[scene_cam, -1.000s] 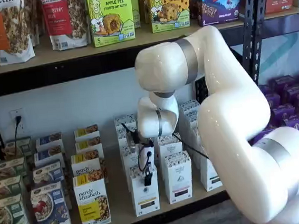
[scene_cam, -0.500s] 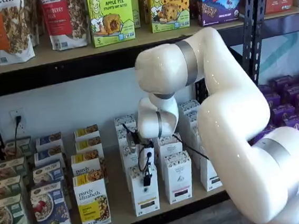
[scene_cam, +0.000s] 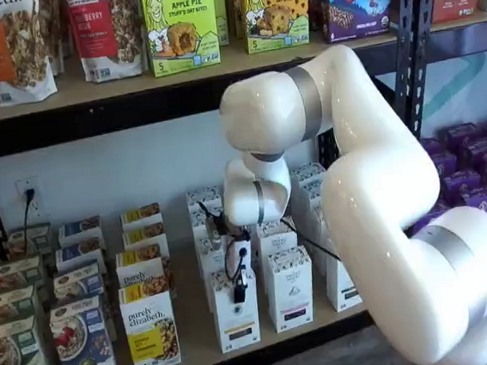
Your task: Pick up the white box with a yellow strip in the middle, on the bottom shelf, the fourth box from the left
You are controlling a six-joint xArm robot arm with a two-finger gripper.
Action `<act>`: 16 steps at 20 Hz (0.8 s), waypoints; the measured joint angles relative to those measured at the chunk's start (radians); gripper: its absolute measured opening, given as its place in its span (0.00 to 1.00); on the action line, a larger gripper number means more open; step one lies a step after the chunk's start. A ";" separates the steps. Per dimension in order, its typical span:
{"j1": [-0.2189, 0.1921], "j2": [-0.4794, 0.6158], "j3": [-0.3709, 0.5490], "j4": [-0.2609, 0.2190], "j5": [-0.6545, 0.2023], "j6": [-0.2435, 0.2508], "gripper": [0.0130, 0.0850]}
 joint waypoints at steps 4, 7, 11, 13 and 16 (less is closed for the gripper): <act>0.002 -0.001 0.003 0.025 -0.004 -0.021 0.67; 0.002 -0.002 0.003 0.025 0.000 -0.021 0.56; 0.002 -0.004 0.002 0.025 0.004 -0.020 0.50; 0.002 -0.004 0.001 0.003 0.005 0.000 0.50; 0.004 -0.004 0.000 -0.008 0.013 0.011 0.50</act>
